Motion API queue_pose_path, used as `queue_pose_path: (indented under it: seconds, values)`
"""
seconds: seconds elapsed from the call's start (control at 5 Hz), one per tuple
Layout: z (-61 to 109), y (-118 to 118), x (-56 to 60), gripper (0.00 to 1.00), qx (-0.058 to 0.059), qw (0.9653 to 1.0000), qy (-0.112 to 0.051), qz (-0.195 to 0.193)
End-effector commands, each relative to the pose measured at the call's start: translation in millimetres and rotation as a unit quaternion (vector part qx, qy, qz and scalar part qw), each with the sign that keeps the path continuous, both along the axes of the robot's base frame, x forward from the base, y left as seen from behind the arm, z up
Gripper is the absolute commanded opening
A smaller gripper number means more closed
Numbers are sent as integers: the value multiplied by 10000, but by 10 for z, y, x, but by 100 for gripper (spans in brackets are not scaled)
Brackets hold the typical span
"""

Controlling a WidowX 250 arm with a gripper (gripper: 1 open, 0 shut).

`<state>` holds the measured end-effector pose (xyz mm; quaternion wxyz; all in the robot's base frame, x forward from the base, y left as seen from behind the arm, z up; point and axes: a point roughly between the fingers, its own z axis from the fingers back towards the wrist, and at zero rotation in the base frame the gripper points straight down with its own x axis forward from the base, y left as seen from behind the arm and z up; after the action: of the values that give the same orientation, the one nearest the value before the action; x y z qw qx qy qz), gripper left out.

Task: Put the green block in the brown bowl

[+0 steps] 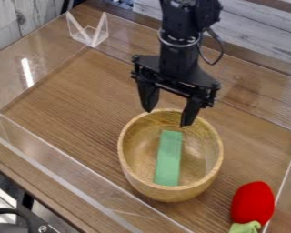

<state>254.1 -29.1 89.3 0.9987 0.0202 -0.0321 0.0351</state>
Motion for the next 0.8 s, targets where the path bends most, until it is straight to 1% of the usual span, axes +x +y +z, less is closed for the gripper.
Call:
queue_pose_path:
  seconds: [0.0, 0.2, 0.4, 0.6]
  values:
    - [100, 20, 37, 100, 15, 9999, -157, 37]
    - [45, -1, 21, 100, 37, 10000, -21, 60]
    - [-60, 33, 35, 100, 58, 9999, 92, 31]
    - [13, 139, 95, 100, 26, 10000, -39, 43]
